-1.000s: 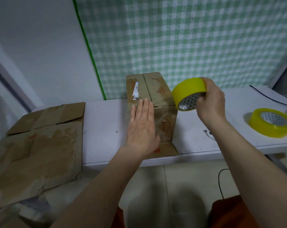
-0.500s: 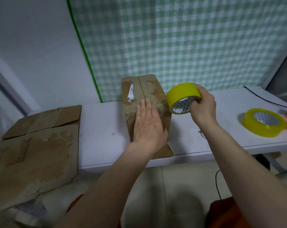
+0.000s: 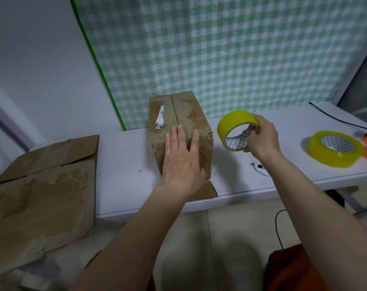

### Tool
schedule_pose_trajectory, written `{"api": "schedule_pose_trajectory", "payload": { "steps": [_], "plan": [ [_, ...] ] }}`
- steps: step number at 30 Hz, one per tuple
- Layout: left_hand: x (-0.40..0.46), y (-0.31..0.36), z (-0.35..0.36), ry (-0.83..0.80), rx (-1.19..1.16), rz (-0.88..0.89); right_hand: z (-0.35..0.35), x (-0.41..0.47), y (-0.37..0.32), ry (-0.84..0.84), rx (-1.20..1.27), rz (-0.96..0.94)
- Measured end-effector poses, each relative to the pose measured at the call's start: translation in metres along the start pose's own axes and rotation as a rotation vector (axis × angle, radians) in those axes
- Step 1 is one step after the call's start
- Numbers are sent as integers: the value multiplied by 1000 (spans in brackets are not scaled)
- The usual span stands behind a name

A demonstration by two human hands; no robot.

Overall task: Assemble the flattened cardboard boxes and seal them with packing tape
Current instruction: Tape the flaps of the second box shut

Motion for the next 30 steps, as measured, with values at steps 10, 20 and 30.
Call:
{"api": "schedule_pose_trajectory", "payload": {
  "steps": [10, 20, 30],
  "plan": [
    [-1, 4, 1, -47, 45, -29, -12, -3, 17, 11, -221, 27],
    [-1, 6, -6, -120, 119, -61, -19, -5, 38, -105, -272, 36],
    [55, 44, -73, -163, 12, 93, -32, -4, 44, -73, -200, 38]
  ]
}}
Point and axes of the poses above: each hand's wrist, its own x-axis towards the middle knuckle, its own z-axis out of the palm, y = z × x, the point moved 7 cm from there along x, towards the middle knuckle, and after that the axes turned 15 degrees about -y, right-handed, at the moved point
